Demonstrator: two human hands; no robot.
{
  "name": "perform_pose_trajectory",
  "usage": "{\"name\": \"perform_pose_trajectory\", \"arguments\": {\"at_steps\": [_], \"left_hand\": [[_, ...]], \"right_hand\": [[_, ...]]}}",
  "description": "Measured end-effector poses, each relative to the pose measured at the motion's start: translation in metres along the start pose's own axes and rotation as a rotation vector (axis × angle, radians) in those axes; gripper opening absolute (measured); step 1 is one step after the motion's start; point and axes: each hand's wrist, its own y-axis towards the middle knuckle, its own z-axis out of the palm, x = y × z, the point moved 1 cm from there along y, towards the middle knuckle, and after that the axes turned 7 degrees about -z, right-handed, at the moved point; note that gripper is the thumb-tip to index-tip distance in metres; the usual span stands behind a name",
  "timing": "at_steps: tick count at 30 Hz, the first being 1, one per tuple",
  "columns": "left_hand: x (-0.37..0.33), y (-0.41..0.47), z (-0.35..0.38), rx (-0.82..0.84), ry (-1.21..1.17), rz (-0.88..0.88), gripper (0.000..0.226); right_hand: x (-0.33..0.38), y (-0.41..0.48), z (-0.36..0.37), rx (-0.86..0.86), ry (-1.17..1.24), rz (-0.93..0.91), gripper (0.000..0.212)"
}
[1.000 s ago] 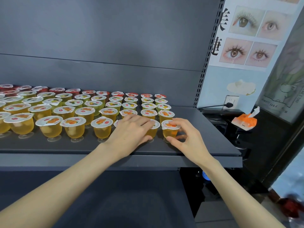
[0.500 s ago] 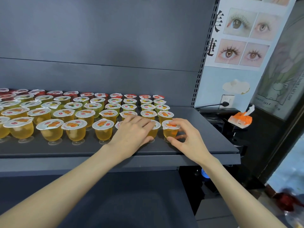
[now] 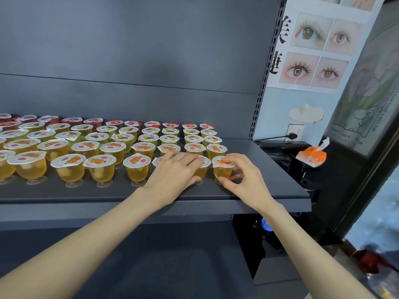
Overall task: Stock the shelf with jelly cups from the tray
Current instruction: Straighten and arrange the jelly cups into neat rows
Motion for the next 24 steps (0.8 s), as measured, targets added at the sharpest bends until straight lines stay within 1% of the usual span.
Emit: {"name": "perform_pose_trajectory", "arguments": {"at_steps": [12, 17, 20, 24], "left_hand": [[0.002, 0.002, -0.006, 0.068, 0.014, 0.019, 0.042], [0.003, 0.002, -0.021, 0.091, -0.006, -0.014, 0.038], [0.006, 0.001, -0.040, 0.087, -0.036, -0.052, 0.034], [0.014, -0.004, -0.075, 0.150, -0.039, -0.112, 0.037]], "right_hand": [[-0.004, 0.001, 0.000, -0.003, -0.046, 0.015, 0.044], [0.004, 0.002, -0.008, 0.018, -0.152, 0.038, 0.059], [0.019, 0.003, -0.019, 0.072, -0.251, 0.045, 0.056], [0.051, 0.011, -0.031, 0.210, -0.426, 0.010, 0.049]]}}
